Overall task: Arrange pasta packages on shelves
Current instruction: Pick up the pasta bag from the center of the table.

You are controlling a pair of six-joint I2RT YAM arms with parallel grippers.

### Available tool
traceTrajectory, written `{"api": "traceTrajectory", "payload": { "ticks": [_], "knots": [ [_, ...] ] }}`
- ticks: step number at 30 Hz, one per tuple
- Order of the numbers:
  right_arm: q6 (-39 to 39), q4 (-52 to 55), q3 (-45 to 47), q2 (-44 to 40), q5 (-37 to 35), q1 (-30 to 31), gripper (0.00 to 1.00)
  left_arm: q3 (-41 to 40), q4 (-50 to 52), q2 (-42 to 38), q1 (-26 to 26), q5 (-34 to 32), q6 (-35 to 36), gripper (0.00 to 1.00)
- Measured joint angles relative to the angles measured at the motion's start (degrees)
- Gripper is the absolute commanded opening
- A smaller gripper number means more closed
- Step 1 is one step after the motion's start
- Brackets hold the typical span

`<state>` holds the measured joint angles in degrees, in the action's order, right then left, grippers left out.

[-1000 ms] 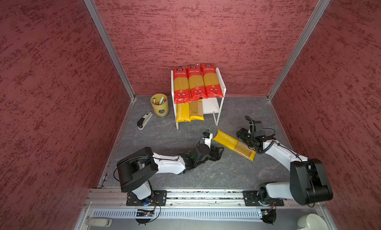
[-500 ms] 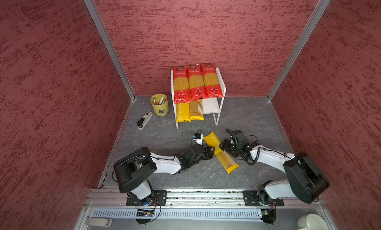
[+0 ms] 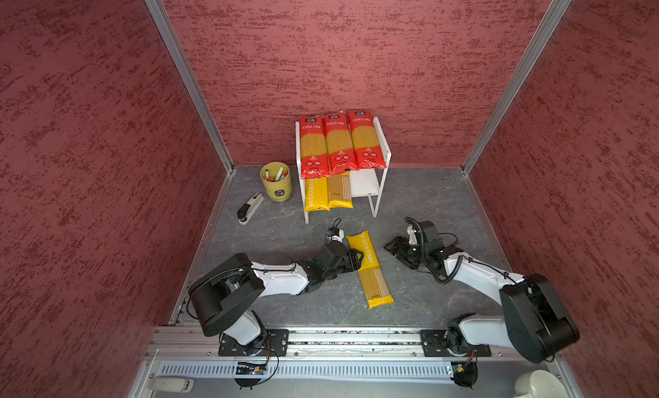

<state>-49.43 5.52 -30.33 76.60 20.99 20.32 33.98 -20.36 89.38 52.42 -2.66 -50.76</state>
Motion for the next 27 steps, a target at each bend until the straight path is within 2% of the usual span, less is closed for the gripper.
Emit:
{"api": "traceTrajectory", "payload": {
  "ticks": [3,14,17,19,27],
  "knots": [
    [-0.5,-3.8,3.2,1.0,3.5,0.1,0.62,0.7,-0.3,1.8,0.3,1.3,-0.5,0.61],
    [0.0,-19.4,3.4,10.8,13.4,2.8,0.48,1.1,-1.3,7.0,1.2,3.8,-5.0,0.33],
    [0.0,-23.2,3.4,13.0,14.5,4.4,0.4,0.8,-1.5,7.0,0.8,3.8,-5.9,0.29],
    [-0.4,-25.0,3.4,13.9,14.6,5.0,0.32,0.4,-1.6,7.0,0.5,3.7,-6.4,0.25],
    [-1.4,-30.4,4.9,14.1,15.2,5.5,0.11,-1.9,-2.3,4.5,-0.1,3.5,-6.6,0.25]
  ]
}}
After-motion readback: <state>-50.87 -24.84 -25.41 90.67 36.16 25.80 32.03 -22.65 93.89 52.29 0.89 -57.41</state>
